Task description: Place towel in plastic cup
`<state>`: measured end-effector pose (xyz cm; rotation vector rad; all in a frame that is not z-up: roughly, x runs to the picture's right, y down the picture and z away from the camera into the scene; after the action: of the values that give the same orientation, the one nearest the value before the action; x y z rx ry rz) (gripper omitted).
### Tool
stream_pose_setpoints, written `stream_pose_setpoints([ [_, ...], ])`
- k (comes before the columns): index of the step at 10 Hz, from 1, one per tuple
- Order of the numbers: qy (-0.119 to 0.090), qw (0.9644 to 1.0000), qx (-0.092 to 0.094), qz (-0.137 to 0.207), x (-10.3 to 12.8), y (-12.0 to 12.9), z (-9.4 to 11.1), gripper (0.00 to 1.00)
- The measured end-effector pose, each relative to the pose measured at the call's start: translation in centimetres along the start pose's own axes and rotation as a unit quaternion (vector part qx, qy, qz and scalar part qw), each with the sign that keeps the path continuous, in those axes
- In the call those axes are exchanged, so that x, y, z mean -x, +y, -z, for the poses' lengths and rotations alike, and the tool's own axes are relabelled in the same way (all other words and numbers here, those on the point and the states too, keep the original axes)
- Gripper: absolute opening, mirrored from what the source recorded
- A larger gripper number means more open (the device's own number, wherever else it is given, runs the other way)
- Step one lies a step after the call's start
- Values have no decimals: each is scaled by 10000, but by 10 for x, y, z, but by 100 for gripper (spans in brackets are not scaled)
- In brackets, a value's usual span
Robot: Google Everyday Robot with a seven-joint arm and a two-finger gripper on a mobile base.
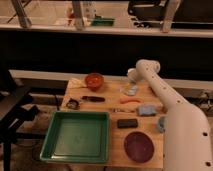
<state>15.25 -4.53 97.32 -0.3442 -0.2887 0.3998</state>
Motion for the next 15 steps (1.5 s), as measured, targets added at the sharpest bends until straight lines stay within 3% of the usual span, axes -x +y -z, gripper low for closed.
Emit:
stream_pose_setpoints([
  [3, -121, 9998, 62, 122, 2, 4, 7, 80],
  [5, -340, 9982, 295, 400, 4, 11, 7, 80],
  [6, -453, 9961, 445, 611, 3, 15, 6, 80],
  [8, -628, 9882, 807, 1142, 3, 26, 0, 80],
  [10, -643, 9811, 1055, 1491, 0, 29, -10, 80],
  [12, -511, 9785, 1085, 1679, -8, 27, -19, 80],
  [15, -260, 9779, 876, 1881, -15, 8, -30, 80],
])
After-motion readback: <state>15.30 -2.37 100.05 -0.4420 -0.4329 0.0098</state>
